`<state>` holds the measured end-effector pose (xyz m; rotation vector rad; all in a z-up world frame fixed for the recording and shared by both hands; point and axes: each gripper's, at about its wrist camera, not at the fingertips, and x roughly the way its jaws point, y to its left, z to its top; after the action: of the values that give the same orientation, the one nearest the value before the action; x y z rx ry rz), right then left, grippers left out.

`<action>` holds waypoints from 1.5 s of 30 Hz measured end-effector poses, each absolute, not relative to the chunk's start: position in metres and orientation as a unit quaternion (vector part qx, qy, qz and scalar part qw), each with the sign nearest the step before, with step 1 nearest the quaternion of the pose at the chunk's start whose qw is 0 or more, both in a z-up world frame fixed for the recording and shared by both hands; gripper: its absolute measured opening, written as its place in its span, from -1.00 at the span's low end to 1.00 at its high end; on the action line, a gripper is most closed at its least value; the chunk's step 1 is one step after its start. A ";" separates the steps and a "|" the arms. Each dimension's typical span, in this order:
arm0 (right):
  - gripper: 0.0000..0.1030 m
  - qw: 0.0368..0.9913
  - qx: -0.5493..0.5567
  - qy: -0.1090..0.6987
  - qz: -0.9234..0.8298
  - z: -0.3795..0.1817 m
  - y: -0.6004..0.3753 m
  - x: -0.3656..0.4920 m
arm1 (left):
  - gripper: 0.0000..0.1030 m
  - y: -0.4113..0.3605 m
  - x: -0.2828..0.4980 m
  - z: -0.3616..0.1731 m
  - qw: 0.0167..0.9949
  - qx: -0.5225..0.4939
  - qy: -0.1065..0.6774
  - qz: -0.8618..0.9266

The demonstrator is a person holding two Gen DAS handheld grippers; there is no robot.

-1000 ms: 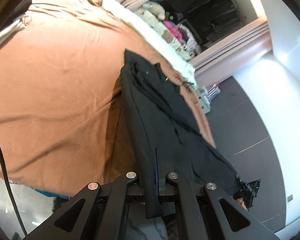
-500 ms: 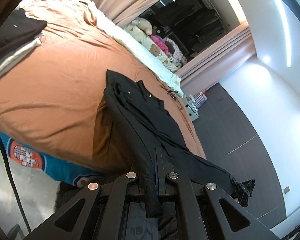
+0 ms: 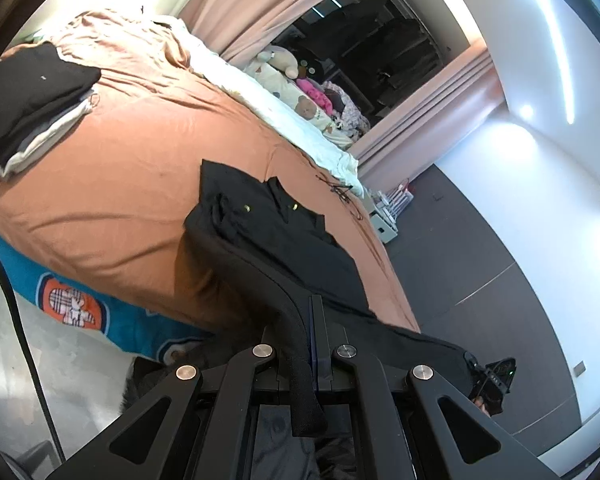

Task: Fold large clothes

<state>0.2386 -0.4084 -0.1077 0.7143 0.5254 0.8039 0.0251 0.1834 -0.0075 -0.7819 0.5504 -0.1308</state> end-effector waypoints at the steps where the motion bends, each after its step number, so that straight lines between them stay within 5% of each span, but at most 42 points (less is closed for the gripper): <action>1: -1.00 0.827 0.336 0.246 0.378 -0.104 -0.408 0.247 | -0.94 0.185 0.031 -0.004 0.887 -0.375 0.264 -0.063; 22: -1.00 0.851 0.301 0.242 0.357 -0.049 -0.338 0.425 | -0.93 0.242 0.233 0.050 0.898 -0.342 0.273 -0.042; 45: -1.00 0.844 0.287 0.359 0.276 -0.085 -0.239 0.604 | -0.93 0.299 0.419 -0.071 0.859 -0.348 0.376 0.018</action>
<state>0.6041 -0.2387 -0.0846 0.6068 0.7570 0.5831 0.4188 0.2993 -0.0714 -0.7302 0.7884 0.0368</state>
